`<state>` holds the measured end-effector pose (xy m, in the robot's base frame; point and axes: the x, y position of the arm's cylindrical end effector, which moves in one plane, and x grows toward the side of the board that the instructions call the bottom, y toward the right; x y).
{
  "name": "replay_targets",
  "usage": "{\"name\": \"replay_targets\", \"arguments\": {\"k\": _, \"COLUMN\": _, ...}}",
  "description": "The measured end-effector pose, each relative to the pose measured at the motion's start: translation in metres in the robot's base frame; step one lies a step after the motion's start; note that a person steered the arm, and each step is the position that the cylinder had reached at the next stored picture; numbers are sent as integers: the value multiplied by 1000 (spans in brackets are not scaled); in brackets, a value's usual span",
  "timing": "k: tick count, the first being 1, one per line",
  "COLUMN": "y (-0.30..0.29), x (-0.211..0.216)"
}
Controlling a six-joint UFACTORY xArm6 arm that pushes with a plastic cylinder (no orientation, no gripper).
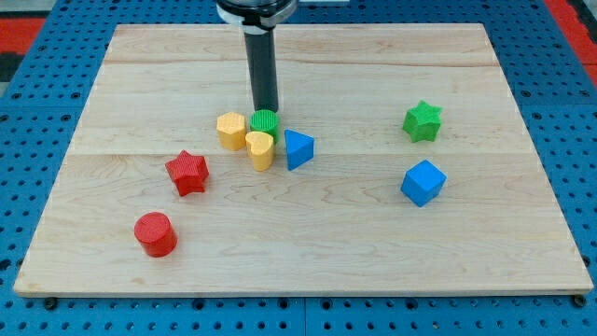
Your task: Place the yellow hexagon on top of the green circle
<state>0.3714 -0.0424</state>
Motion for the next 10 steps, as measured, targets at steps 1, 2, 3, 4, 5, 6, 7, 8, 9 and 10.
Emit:
{"name": "replay_targets", "arguments": {"k": 1, "y": -32, "x": 36}}
{"name": "replay_targets", "arguments": {"k": 2, "y": -19, "x": -16}}
{"name": "replay_targets", "arguments": {"k": 3, "y": -67, "x": -25}}
{"name": "replay_targets", "arguments": {"k": 4, "y": -103, "x": 15}}
{"name": "replay_targets", "arguments": {"k": 5, "y": -105, "x": 51}}
{"name": "replay_targets", "arguments": {"k": 6, "y": -108, "x": 57}}
{"name": "replay_targets", "arguments": {"k": 7, "y": -89, "x": 40}}
{"name": "replay_targets", "arguments": {"k": 8, "y": -65, "x": 25}}
{"name": "replay_targets", "arguments": {"k": 9, "y": -62, "x": 23}}
{"name": "replay_targets", "arguments": {"k": 10, "y": -28, "x": 20}}
